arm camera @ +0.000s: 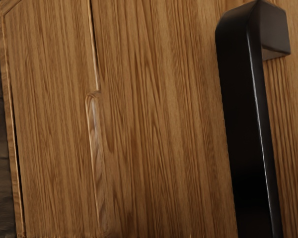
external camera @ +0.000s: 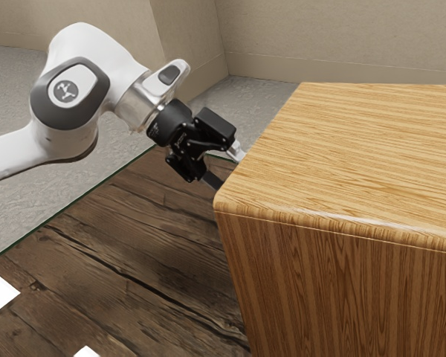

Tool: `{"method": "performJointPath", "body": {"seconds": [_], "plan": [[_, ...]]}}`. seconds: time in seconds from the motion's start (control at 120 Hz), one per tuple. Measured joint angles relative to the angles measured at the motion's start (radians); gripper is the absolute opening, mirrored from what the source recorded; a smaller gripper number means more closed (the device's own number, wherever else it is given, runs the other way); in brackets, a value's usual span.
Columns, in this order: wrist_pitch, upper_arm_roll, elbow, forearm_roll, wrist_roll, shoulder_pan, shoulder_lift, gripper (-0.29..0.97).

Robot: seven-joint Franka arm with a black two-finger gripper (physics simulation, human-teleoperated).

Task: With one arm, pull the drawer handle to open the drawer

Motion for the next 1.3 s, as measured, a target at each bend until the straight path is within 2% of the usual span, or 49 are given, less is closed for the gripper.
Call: {"method": "performJointPath", "body": {"seconds": [0.5,0.683,0.95,1.3], "plan": [[0.023,0.016,-0.005,0.007,-0.053,-0.008,-0.013,0.68],[0.018,0.017,-0.007,0.036,-0.063,0.009,-0.078,0.68],[-0.014,0.008,-0.006,0.078,-0.073,0.11,-0.136,0.68],[-0.083,-0.027,-0.005,0.087,-0.077,0.275,-0.175,0.68]]}}
